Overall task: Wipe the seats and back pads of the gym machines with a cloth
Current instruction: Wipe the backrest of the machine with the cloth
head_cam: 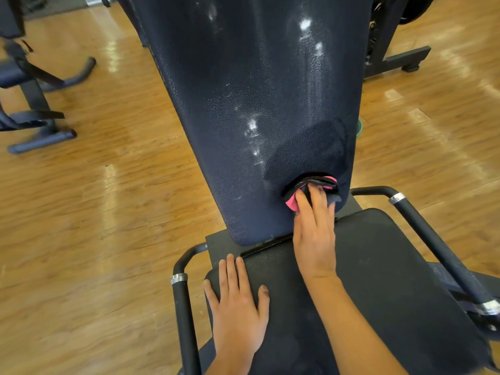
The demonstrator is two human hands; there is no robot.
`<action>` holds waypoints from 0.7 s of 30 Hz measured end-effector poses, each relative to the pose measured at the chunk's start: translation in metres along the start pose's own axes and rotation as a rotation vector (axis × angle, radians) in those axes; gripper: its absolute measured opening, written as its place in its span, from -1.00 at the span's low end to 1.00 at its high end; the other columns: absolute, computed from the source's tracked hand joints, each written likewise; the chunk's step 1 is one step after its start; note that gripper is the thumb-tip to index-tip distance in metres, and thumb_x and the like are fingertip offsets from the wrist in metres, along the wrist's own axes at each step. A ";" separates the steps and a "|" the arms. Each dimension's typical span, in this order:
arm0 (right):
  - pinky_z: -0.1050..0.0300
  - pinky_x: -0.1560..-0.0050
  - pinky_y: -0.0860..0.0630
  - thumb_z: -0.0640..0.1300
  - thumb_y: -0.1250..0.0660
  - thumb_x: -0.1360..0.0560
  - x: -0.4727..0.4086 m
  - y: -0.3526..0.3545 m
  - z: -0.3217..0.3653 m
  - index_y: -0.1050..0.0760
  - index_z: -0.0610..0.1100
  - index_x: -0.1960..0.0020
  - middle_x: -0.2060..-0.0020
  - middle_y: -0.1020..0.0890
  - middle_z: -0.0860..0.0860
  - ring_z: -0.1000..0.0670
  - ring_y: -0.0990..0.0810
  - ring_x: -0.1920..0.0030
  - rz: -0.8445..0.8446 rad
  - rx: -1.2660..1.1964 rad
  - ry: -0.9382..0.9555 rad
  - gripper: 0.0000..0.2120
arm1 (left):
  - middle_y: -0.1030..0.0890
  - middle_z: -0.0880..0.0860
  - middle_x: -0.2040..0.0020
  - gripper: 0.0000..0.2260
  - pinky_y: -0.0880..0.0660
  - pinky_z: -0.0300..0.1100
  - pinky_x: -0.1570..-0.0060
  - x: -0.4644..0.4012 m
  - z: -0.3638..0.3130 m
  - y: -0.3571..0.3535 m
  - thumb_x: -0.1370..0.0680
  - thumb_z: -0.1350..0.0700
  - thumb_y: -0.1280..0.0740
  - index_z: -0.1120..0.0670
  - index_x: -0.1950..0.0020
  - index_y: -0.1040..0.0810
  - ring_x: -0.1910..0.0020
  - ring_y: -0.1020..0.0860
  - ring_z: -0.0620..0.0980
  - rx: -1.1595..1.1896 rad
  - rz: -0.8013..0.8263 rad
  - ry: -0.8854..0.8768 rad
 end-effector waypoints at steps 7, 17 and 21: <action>-0.13 -0.21 -0.53 -0.37 -0.30 -0.57 -0.007 0.016 -0.008 -0.59 -0.18 -0.24 -0.21 -0.61 -0.07 -0.06 -0.57 -0.26 -0.171 -0.100 -0.023 -0.72 | -0.30 0.15 -0.61 -0.34 -0.12 0.31 -0.46 0.000 0.000 0.000 -0.61 -0.21 -0.08 0.17 -0.60 -0.30 -0.60 -0.23 0.16 -0.002 -0.004 0.001; 0.09 0.02 -0.53 -0.18 -0.20 -0.54 -0.019 0.013 -0.025 -0.61 -0.13 -0.25 -0.06 -0.70 -0.13 -0.17 -0.70 0.05 -0.275 -0.219 -0.551 -0.66 | -0.32 0.15 -0.60 -0.34 -0.14 0.31 -0.45 0.000 0.000 0.000 -0.61 -0.21 -0.08 0.16 -0.60 -0.27 -0.59 -0.25 0.17 -0.002 -0.002 0.003; 0.09 0.02 -0.58 -0.19 -0.19 -0.57 0.001 -0.004 0.014 -0.58 -0.17 -0.27 -0.21 -0.63 -0.14 -0.15 -0.67 -0.11 -0.213 -0.171 -0.478 -0.66 | -0.31 0.16 -0.60 -0.34 -0.13 0.31 -0.45 0.001 0.000 0.000 -0.61 -0.20 -0.09 0.18 -0.60 -0.29 -0.60 -0.25 0.17 -0.005 0.003 0.000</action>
Point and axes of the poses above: each hand's wrist, its own x-axis away from the middle knuckle, its own y-axis out of the back of the hand, z = x × y, the point moved 3 cm from there along -x, towards the middle knuckle
